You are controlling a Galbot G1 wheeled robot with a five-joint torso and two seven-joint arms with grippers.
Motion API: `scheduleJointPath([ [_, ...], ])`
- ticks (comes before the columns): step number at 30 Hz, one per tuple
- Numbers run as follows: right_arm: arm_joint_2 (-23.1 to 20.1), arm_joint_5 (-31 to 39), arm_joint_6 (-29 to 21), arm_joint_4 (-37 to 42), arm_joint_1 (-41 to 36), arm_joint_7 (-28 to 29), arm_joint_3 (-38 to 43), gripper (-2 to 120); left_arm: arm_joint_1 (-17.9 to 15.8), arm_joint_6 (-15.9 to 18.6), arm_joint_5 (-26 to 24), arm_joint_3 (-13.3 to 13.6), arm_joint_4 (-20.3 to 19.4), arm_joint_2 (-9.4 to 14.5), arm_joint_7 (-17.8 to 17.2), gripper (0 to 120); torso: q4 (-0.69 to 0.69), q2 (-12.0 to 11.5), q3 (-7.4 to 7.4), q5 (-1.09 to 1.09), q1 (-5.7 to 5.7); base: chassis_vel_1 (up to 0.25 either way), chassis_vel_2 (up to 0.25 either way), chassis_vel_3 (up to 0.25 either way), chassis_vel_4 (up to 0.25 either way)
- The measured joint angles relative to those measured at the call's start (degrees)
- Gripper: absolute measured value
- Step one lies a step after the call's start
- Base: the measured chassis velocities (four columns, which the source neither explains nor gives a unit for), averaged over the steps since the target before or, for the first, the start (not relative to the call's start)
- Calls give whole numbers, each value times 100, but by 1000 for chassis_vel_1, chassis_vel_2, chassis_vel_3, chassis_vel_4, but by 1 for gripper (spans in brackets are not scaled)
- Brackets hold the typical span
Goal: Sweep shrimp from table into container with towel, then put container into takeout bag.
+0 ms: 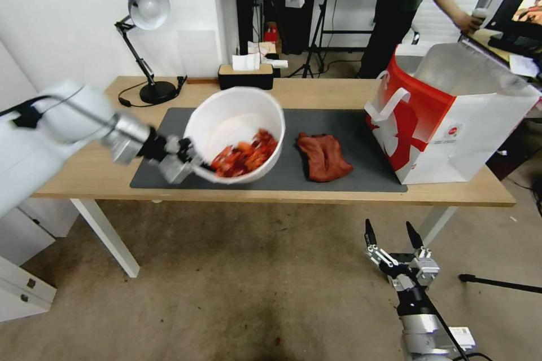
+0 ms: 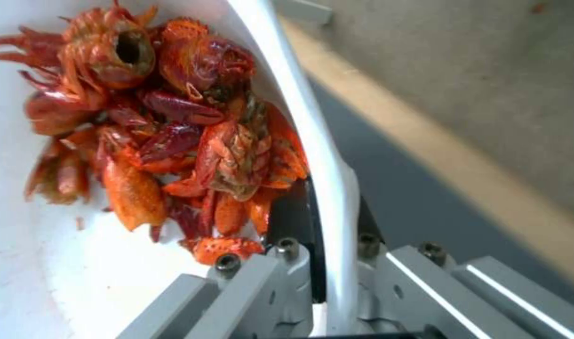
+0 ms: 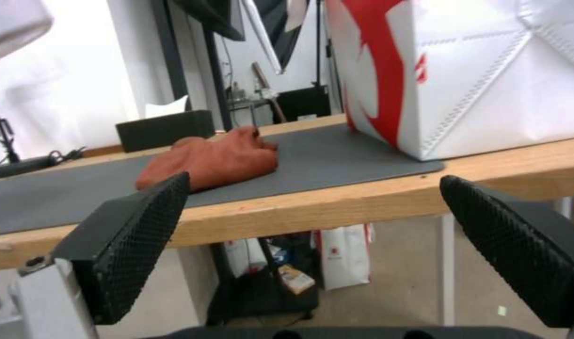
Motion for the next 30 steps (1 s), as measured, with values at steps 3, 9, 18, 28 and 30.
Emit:
scheduleJointPath([
  [3, 23, 0, 24, 6, -37, -4, 62, 100, -219, 45, -2, 158, 205, -245, -64, 0, -1, 0, 0, 0, 0, 0, 0, 0, 0],
  [9, 154, -1, 85, -73, -71, -24, 243, 100, -1159, 110, -111, 677, 1621, -2006, -660, 0, -4, 0, 0, 0, 0, 0, 0, 0, 0],
  [18, 267, -52, 121, -147, -65, -46, 273, 100, -1904, 157, -239, 996, 3230, -3607, -1027, 0, 4, 0, 0, -1, 0, 0, 0, 0, 0],
  [28, 411, -148, 274, -65, -204, -125, 246, 100, -2619, 342, -481, 1196, 4941, -5236, -1064, 0, 0, 1, -2, 1, -1, 0, 0, 0, 0],
  [30, 426, -166, 282, -66, -206, -130, 237, 100, -2637, 361, -508, 1261, 5143, -5415, -1062, 0, -1, 1, -2, 1, -2, 0, 0, 0, 0],
])
